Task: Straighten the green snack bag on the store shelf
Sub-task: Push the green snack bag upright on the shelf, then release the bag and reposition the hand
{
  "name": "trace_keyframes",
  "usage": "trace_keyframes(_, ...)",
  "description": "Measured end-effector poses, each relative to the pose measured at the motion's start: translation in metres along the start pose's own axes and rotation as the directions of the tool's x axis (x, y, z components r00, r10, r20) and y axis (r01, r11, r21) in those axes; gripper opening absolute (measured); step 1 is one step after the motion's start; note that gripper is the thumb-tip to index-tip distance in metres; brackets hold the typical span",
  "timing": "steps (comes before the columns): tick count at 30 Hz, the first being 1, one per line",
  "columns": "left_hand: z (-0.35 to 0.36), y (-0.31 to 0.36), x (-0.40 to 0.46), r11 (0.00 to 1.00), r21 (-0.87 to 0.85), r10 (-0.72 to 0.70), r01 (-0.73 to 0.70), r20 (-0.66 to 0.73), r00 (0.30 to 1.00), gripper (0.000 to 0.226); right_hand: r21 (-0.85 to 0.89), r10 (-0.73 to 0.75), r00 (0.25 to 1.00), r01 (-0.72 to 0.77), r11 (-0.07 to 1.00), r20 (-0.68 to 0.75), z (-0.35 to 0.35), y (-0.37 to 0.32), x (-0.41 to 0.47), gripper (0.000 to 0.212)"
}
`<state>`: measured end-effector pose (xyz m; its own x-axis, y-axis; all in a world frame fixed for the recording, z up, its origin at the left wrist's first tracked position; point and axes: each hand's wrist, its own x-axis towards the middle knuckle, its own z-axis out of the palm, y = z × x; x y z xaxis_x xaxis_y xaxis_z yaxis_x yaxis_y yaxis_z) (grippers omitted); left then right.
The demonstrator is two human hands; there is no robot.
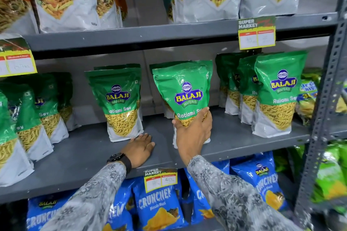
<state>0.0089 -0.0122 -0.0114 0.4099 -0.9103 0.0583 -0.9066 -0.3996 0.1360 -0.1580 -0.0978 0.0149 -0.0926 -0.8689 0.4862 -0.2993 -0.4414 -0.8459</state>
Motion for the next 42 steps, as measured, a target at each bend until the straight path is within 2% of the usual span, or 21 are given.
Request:
trace_keyframes(10, -0.001, 0.002, -0.003, 1.000, 0.007, -0.017, 0.017, 0.013, 1.000, 0.059, -0.019, -0.008, 1.000, 0.008, 1.000, -0.001, -0.021, 0.001, -0.013, 0.121)
trace_keyframes(29, -0.002, 0.002, -0.004, 1.000, -0.018, -0.008, 0.007, -0.006, 1.000, 0.059, -0.048, -0.010, 1.000, 0.010, 0.999, 0.010, -0.017, -0.002, -0.011, 0.121)
trace_keyframes(34, -0.011, -0.004, -0.019, 0.983, -0.179, -0.053, 0.027, -0.141, 0.989, 0.054, -0.059, -0.006, 0.999, 0.008, 0.998, 0.033, -0.023, -0.005, -0.012, 0.132)
trace_keyframes(38, -0.018, -0.035, -0.041, 0.987, -0.151, -0.086, 0.055, -0.207, 0.974, 0.056, -0.041, -0.085, 0.995, 0.087, 0.995, 0.042, -0.024, -0.017, -0.018, 0.134)
trace_keyframes(42, -0.028, -0.091, -0.055, 0.989, -0.084, -0.134, 0.121, -0.176, 0.975, 0.053, -0.128, -0.287, 0.958, 0.284, 0.950, 0.001, -0.015, -0.042, -0.039, 0.124)
